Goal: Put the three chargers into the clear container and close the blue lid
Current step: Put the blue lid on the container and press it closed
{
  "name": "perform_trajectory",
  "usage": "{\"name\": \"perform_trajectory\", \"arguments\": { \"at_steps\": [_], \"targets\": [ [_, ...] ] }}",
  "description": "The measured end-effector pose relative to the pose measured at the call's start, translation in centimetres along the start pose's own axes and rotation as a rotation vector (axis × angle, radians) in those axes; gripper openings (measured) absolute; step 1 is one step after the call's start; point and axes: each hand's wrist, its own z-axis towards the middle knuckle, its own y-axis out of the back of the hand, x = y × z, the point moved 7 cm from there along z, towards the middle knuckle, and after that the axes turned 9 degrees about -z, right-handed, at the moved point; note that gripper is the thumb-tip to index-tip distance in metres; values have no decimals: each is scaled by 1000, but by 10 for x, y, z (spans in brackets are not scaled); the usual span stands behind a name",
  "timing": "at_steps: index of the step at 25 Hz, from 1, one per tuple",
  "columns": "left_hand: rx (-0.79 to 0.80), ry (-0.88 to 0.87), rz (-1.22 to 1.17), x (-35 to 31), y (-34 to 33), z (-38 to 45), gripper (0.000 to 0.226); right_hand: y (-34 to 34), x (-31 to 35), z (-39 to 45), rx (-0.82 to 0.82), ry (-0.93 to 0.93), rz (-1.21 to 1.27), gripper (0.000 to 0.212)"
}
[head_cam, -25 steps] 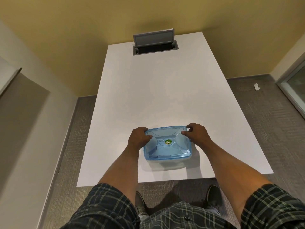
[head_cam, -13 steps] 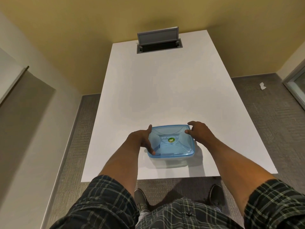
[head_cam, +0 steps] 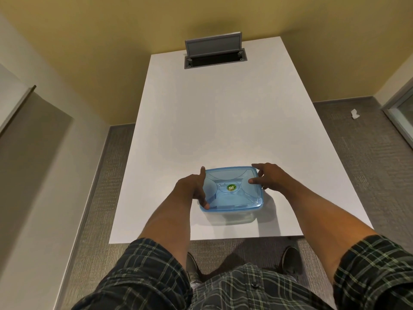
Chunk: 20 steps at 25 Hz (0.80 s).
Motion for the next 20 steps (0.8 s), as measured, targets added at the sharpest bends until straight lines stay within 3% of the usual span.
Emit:
{"name": "perform_trajectory", "arguments": {
  "at_steps": [4,12,17,20],
  "targets": [
    [38,8,-196,-2,0,1,144,0,0,-1,-21,1,91,77],
    [96,22,-88,2,-4,-2,156,-4,-9,-3,-50,-38,185,73],
    [66,-12,-333,3,0,-2,136,-3,-11,-1,13,-160,291,56],
    [29,-47,-359,2,6,-2,122,-2,-14,2,23,-225,275,49]
  ]
}}
